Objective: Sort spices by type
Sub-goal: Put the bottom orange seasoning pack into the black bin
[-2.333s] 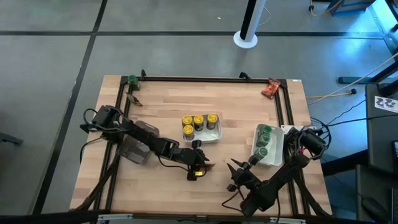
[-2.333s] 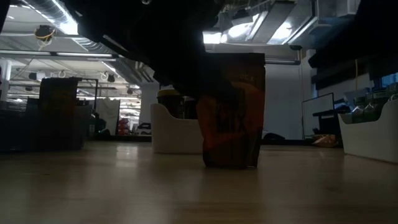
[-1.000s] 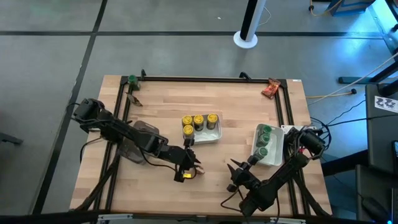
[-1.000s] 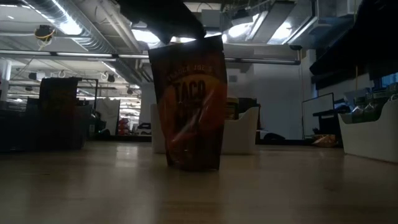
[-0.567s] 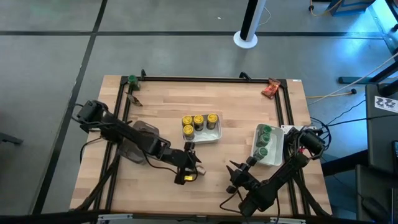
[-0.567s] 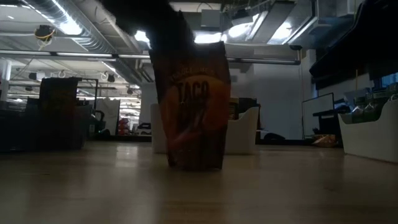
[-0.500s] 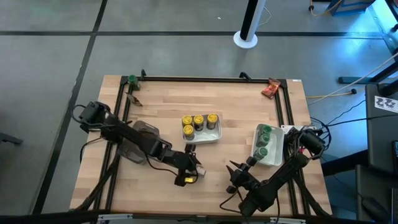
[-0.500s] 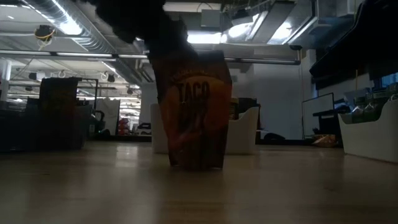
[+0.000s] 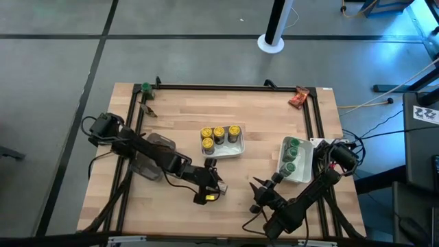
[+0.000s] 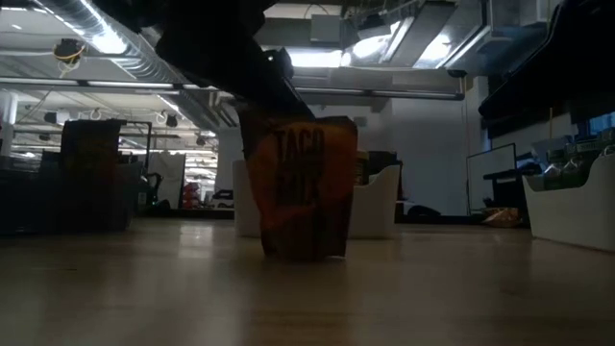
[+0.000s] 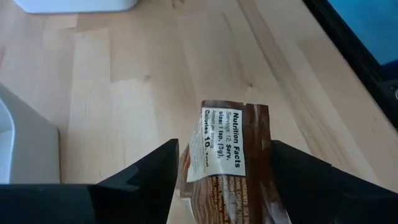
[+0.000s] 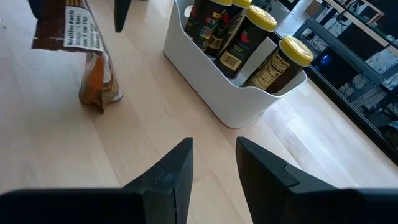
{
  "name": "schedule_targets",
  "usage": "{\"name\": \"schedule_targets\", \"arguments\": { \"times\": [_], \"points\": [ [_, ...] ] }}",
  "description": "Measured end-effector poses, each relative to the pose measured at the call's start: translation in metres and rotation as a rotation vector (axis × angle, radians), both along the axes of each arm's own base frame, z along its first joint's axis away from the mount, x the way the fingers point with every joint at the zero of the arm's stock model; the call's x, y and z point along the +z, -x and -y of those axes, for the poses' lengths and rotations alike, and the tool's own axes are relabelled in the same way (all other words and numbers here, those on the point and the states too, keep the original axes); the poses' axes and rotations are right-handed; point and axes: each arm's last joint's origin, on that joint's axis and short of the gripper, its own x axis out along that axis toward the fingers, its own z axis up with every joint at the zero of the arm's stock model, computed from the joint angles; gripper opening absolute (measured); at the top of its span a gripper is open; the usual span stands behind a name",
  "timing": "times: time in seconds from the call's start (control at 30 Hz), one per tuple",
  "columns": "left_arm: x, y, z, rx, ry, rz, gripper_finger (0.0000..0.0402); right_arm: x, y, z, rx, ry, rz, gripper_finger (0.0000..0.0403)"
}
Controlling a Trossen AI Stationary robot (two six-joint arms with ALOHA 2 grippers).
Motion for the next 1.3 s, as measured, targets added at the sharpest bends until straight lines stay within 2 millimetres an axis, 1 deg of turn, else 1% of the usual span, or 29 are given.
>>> {"name": "schedule_targets", "arguments": {
  "times": [0.07, 0.17, 0.23, 0.37, 0.43, 0.6, 0.73, 0.83, 1.07, 1.3],
  "points": [
    [0.008, 0.001, 0.003, -0.010, 0.004, 0.008, 0.0230, 0.000, 0.000, 0.000, 0.000, 0.000, 0.000, 0.0121],
    [0.032, 0.002, 0.009, -0.024, 0.026, 0.060, 0.0231, 0.000, 0.000, 0.000, 0.000, 0.000, 0.000, 0.0121],
    [0.042, 0.005, 0.011, -0.034, 0.030, 0.068, 0.0232, 0.000, 0.000, 0.000, 0.000, 0.000, 0.000, 0.0121],
    [0.045, 0.011, 0.012, -0.037, 0.016, 0.050, 0.0232, 0.000, 0.000, 0.000, 0.000, 0.000, 0.000, 0.0121],
    [0.043, 0.012, 0.012, -0.018, -0.006, 0.041, 0.0232, 0.000, 0.000, 0.000, 0.000, 0.000, 0.000, 0.0121],
    [0.025, 0.009, 0.006, 0.070, -0.056, -0.020, 0.0232, 0.000, 0.000, 0.000, 0.000, -0.002, 0.002, 0.0121],
    [0.017, 0.005, 0.006, 0.061, -0.041, -0.043, 0.0233, 0.000, -0.001, 0.000, 0.000, -0.003, 0.006, 0.0121],
    [0.014, 0.005, 0.008, 0.047, -0.034, -0.056, 0.0233, 0.000, -0.001, 0.000, 0.002, 0.000, 0.008, 0.0121],
    [0.012, 0.003, 0.005, 0.081, -0.034, -0.053, 0.0233, 0.000, -0.001, -0.001, 0.004, 0.004, 0.019, 0.0121],
    [-0.015, -0.004, 0.006, 0.091, -0.063, -0.127, 0.0233, 0.000, -0.001, -0.001, 0.008, 0.006, 0.019, 0.0121]
  ]
}}
